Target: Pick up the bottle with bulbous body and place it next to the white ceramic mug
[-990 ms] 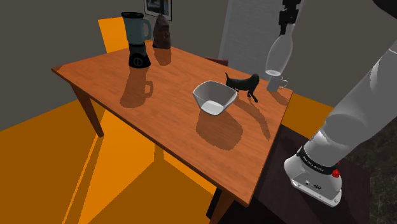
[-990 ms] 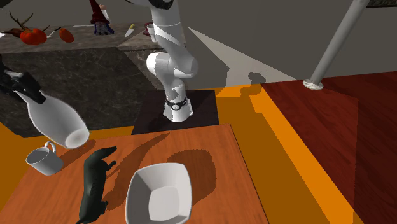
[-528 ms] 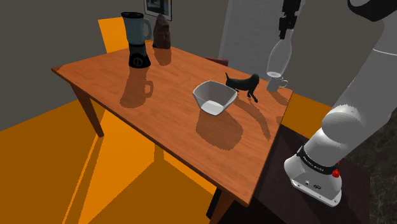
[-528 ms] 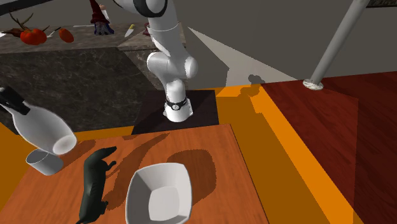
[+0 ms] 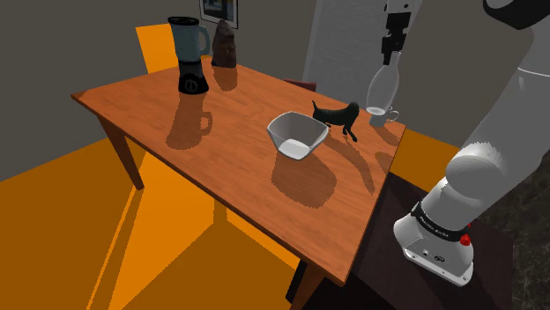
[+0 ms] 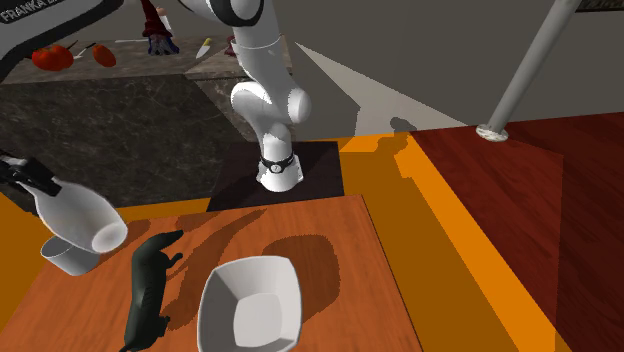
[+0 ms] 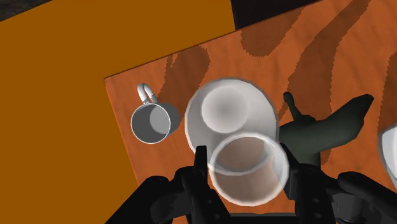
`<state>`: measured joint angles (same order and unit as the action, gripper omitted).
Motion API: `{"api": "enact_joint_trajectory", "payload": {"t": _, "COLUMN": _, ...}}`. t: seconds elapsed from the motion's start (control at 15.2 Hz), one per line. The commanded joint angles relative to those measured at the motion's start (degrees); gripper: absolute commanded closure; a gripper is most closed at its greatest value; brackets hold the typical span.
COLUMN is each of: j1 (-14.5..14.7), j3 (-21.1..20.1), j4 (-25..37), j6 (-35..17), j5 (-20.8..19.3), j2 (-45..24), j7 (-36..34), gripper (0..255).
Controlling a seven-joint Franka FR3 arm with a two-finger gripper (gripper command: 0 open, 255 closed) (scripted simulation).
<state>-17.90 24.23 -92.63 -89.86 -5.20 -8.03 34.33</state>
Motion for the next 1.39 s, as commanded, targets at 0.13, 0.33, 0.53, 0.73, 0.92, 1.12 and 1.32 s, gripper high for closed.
{"api": "enact_joint_trajectory", "payload": {"t": 0.13, "j1": 0.07, "j3": -0.05, "j4": -3.33, "j6": -3.16, "j5": -0.07, "j2": 0.21, "j7": -0.42, "gripper": 255}}
{"api": "enact_joint_trajectory", "payload": {"t": 0.33, "j1": 0.08, "j3": -0.07, "j4": -5.49, "j6": -5.42, "j5": -0.03, "j2": 0.09, "j7": -0.65, "gripper": 255}}
{"api": "enact_joint_trajectory", "payload": {"t": 0.53, "j1": 0.06, "j3": -0.09, "j4": -7.51, "j6": -7.65, "j5": 0.04, "j2": -0.15, "j7": -0.85, "gripper": 255}}
{"api": "enact_joint_trajectory", "payload": {"t": 0.73, "j1": 0.03, "j3": -0.12, "j4": -9.39, "j6": -9.86, "j5": 0.15, "j2": -0.51, "j7": -1.01, "gripper": 255}}
{"api": "enact_joint_trajectory", "payload": {"t": 0.92, "j1": -0.02, "j3": -0.14, "j4": -11.14, "j6": -12.04, "j5": 0.31, "j2": -0.99, "j7": -1.13, "gripper": 255}}
{"api": "enact_joint_trajectory", "payload": {"t": 1.12, "j1": -0.09, "j3": -0.17, "j4": -12.77, "j6": -14.21, "j5": 0.5, "j2": -1.58, "j7": -1.22, "gripper": 255}}
{"api": "enact_joint_trajectory", "payload": {"t": 1.32, "j1": -0.14, "j3": -0.19, "j4": -13.79, "j6": -15.64, "j5": 0.65, "j2": -2.02, "j7": -1.27, "gripper": 255}}
